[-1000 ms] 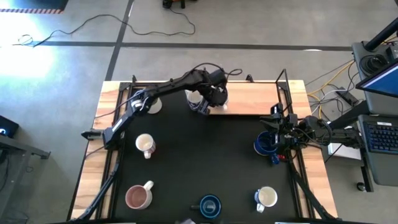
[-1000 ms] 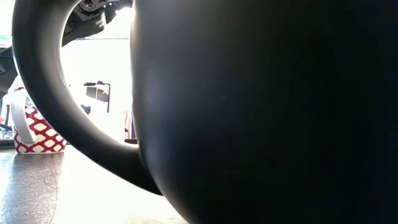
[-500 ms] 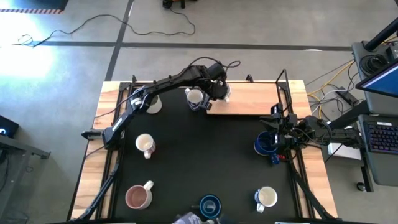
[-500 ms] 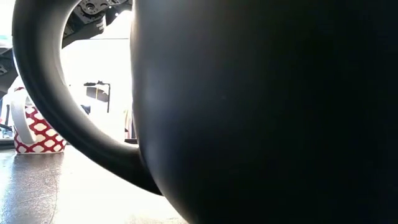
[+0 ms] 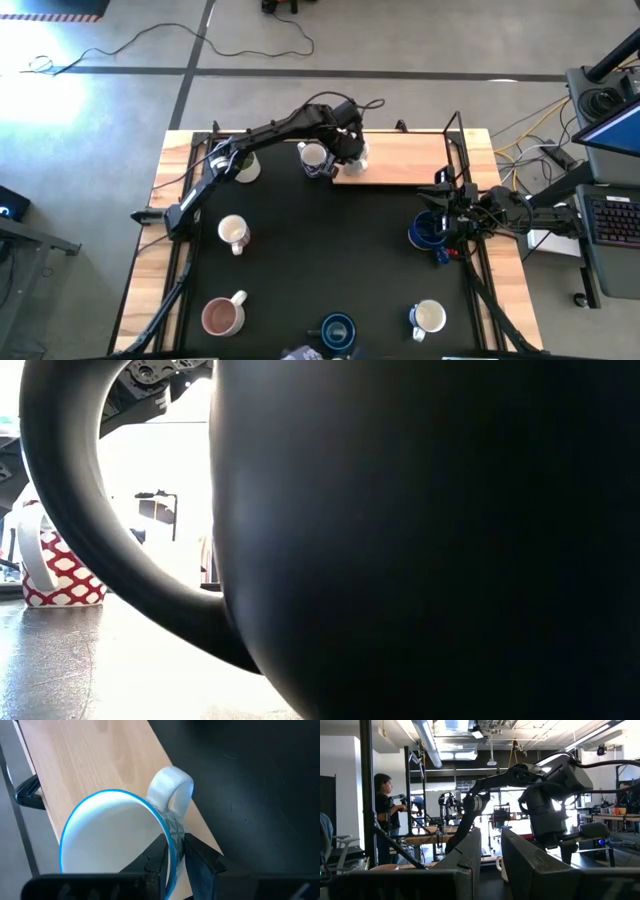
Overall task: Place coffee mugs
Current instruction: Put the light blue patterned mug on the shelf
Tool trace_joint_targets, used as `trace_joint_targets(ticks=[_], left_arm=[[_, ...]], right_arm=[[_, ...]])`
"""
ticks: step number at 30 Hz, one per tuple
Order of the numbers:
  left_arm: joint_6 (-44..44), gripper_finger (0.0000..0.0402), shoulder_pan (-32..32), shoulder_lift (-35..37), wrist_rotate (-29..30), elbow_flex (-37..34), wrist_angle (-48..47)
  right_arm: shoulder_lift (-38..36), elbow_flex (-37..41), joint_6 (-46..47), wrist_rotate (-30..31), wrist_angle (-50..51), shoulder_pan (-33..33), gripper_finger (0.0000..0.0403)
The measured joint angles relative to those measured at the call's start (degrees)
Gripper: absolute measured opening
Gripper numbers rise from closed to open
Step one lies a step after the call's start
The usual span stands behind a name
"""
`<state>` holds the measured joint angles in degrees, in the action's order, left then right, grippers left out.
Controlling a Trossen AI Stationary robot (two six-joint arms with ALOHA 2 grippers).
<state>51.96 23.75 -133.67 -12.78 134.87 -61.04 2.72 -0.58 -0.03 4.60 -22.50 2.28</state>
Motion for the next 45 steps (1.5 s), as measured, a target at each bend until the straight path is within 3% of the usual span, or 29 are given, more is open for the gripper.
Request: trace_joint_targets(ticks=[19, 32, 45], left_arm=[[-5.96, 0.0043, -0.57, 0.00, -0.26, 0.00, 0.12], [-5.60, 0.0094, -1.58, 0.08, 0.17, 0.02, 0.53], [-11.28, 0.0094, -1.96, 5.41, 0.20, 0.13, -0.69]], right_arm=[[0.00, 0.00, 0.00, 0.00, 0.01, 0.00, 0.0066], [0.00, 0.00, 0.00, -0.02, 0.00, 0.00, 0.0066], [0.00, 0.00, 0.00, 0.00, 0.02, 0.00, 0.0066]])
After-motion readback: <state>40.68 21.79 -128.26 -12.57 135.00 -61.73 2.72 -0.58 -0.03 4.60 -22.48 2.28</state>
